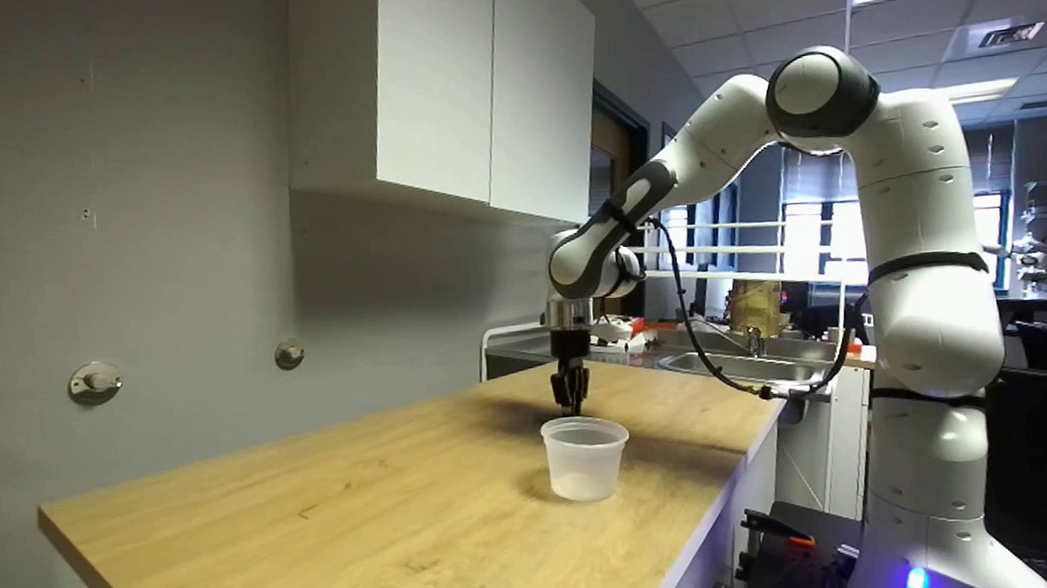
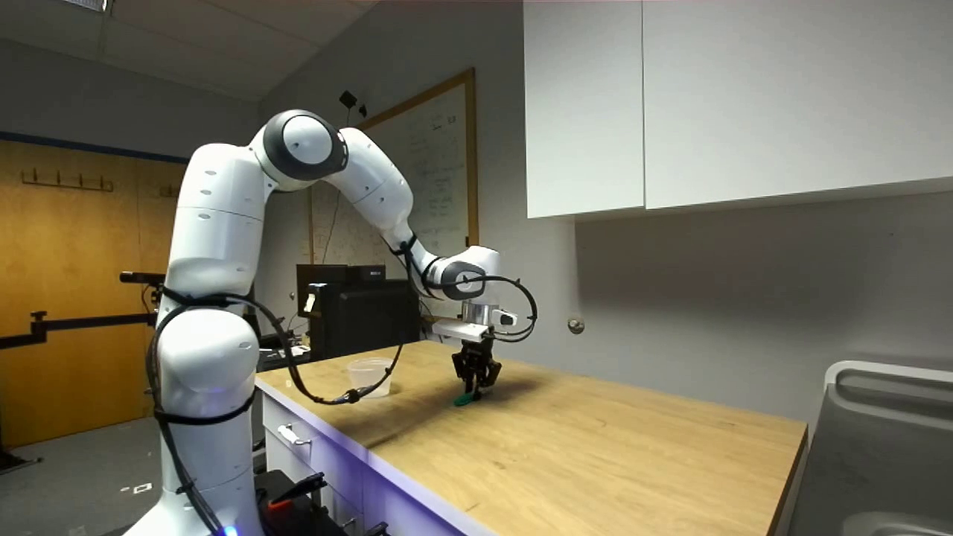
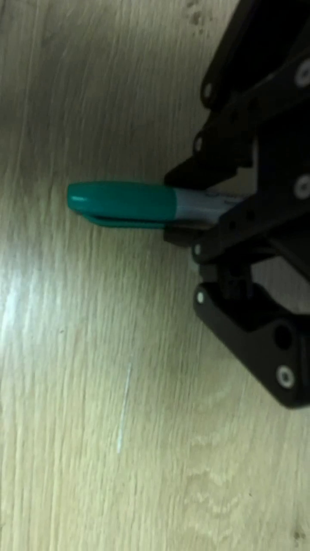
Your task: Pick up the marker and put it in the cup
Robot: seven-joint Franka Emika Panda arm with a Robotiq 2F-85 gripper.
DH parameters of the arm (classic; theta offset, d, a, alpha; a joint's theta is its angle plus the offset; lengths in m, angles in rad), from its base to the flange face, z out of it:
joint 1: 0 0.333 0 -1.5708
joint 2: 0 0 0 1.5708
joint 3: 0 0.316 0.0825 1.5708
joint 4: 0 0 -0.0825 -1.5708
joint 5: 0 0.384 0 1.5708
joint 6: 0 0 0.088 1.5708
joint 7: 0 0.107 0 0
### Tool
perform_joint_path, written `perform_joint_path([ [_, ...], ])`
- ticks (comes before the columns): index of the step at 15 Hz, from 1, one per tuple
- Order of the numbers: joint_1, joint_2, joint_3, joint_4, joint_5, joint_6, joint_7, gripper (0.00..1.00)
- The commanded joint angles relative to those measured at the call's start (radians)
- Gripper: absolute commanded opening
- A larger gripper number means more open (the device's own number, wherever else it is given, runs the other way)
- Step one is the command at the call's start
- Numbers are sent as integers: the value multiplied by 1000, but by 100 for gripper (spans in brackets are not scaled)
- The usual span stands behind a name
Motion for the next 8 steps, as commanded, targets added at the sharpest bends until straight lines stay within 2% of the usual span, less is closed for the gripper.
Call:
perform_joint_path([
  [1, 9, -13, 18, 8, -12, 9, 157, 6],
  [3, 26, -44, 30, -15, 12, 50, 291, 10],
  [8, 84, -146, 69, -85, 10, 150, 622, 10],
])
